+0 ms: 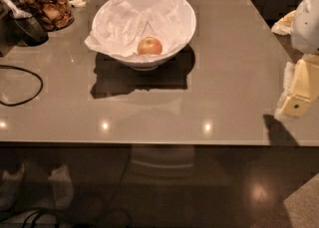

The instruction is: Pick apple from white bowl

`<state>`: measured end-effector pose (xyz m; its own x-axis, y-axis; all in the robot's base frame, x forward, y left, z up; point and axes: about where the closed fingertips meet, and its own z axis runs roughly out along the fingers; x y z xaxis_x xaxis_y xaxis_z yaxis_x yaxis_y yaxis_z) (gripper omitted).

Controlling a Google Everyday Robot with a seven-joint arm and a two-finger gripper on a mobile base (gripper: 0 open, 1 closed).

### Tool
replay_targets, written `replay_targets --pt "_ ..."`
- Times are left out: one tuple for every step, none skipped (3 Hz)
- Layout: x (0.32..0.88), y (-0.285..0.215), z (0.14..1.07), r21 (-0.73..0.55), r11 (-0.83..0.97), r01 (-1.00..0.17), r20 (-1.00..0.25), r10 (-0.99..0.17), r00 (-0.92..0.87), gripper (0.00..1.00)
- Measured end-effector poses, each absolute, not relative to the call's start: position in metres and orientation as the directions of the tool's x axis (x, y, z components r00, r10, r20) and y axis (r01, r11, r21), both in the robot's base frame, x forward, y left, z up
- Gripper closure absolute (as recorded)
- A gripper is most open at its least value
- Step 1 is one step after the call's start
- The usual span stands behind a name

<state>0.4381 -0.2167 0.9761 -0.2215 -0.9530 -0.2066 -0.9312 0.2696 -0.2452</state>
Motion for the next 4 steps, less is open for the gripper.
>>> replay_targets --pt "0.438 -0.217 0.976 -0.245 0.270 -0.931 -0.207 -0.953 -0.221 0.00" --pt "0.452 -0.201 0.983 -0.266 0.216 -0.939 -0.184 -0.968 -0.171 0.00" --pt "0.452 -0.201 0.985 -0.274 0.220 -0.936 -0.189 -0.967 -0.172 0.00" --pt "0.457 -0.200 0.988 -0.276 0.239 -0.931 -0.218 -0.959 -0.181 0.00"
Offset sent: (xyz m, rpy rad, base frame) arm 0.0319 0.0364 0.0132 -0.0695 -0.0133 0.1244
